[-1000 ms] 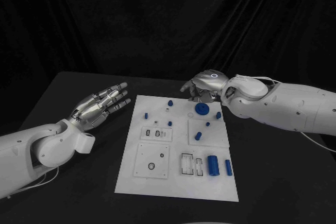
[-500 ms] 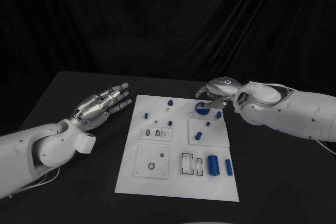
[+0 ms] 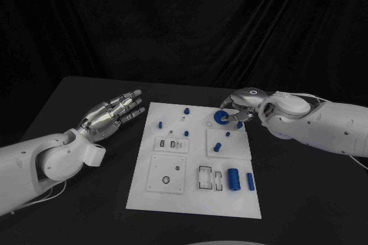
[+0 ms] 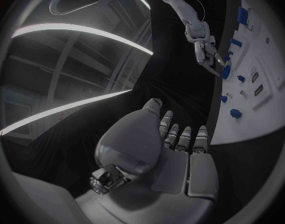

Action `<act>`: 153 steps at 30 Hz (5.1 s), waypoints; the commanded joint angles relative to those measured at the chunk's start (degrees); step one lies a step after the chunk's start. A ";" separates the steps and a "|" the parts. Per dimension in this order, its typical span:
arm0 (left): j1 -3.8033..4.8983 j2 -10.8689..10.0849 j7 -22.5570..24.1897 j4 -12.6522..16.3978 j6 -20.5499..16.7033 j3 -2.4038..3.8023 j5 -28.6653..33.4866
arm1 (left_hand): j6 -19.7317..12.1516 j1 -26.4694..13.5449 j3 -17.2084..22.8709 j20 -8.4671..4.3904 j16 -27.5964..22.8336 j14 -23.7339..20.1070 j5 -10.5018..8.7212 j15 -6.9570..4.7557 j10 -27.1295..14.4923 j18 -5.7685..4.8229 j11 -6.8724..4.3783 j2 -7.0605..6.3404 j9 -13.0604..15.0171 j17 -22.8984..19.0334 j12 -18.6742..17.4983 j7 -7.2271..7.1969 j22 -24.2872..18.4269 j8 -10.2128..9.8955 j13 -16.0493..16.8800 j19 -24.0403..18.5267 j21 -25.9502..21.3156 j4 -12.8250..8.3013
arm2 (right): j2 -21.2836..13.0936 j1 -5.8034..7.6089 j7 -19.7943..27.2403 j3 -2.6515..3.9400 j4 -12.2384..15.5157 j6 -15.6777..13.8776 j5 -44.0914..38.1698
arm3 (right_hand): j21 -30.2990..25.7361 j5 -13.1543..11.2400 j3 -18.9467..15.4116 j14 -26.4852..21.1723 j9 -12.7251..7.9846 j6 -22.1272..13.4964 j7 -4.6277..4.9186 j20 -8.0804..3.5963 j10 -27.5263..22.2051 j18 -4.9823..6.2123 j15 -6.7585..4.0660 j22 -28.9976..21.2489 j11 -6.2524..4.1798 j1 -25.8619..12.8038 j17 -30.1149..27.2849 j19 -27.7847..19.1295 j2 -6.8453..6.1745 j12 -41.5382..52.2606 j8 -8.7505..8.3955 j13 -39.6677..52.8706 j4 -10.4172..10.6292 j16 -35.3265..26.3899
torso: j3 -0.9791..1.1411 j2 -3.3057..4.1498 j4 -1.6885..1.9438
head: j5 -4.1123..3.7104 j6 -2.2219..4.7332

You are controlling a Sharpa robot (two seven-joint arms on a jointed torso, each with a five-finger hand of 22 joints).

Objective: Assemble the parts on the task board

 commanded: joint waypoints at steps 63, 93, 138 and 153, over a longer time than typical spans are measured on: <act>-0.37 -0.01 -0.58 -0.78 1.46 0.04 -0.08 | -0.34 0.74 0.78 0.05 -0.25 -0.16 0.37 -0.17 -0.01 0.55 0.43 -0.23 0.01 -0.06 -0.23 0.24 0.00 0.26 0.02 -0.08 -0.19 -0.27 | 1.45 -1.71 1.13 0.05 1.19 -2.30 0.50 | -0.76 31.07 5.58 6.00 19.07 3.36 -1.13 -0.93 6.19 -0.72 -1.18 9.87 -1.27 2.88 15.06 0.41 -0.97 0.19 17.70 15.06 -4.04 0.15 | -0.06 -0.08 0.06 | -0.09 -0.18; -0.64 1.04 -1.14 -1.80 2.38 0.04 -0.08 | -0.40 0.75 0.96 0.05 -0.25 -0.16 0.38 -0.16 -0.02 0.54 0.46 -0.17 0.00 -0.06 -0.23 0.24 -0.01 0.26 0.02 -0.09 -0.20 -0.35 | 12.36 0.19 3.67 0.08 -3.03 0.77 4.22 | 0.01 27.58 6.88 6.00 19.72 3.11 -0.66 -0.63 6.19 -0.96 -0.78 10.57 -0.94 2.65 15.06 1.12 -1.23 0.19 17.79 15.06 -3.44 0.15 | -0.08 -0.05 0.25 | -0.69 -0.44; -0.87 1.53 -1.62 -2.12 2.84 0.04 -0.09 | -0.66 0.70 1.23 0.05 -0.28 -0.19 0.38 -0.14 -0.07 0.53 0.51 -0.12 -0.02 -0.08 -0.33 0.29 -0.03 0.22 0.00 -0.13 -0.22 -0.46 | 15.68 0.53 2.94 0.08 -5.07 1.81 4.24 | -4.98 11.52 6.25 6.00 12.15 -10.21 0.05 0.36 6.19 0.20 0.13 8.77 -0.09 1.43 15.06 -1.81 -1.04 0.19 6.75 15.06 -4.65 0.15 | 0.00 -0.07 0.06 | -0.58 -1.13; -0.91 1.49 -1.77 -2.13 2.91 0.04 -0.09 | -0.65 0.68 1.30 0.06 -0.27 -0.19 0.37 -0.13 -0.09 0.52 0.54 -0.13 -0.02 -0.07 -0.35 0.32 -0.03 0.23 0.00 -0.13 -0.23 -0.49 | 15.17 0.51 2.41 0.08 -4.76 2.90 4.24 | -5.62 11.42 5.97 6.00 11.39 -7.50 0.33 0.43 6.19 0.30 0.24 8.66 0.09 1.57 15.06 -2.07 -0.41 0.19 7.26 15.06 -5.02 0.15 | -0.02 -0.08 0.11 | -0.70 -1.18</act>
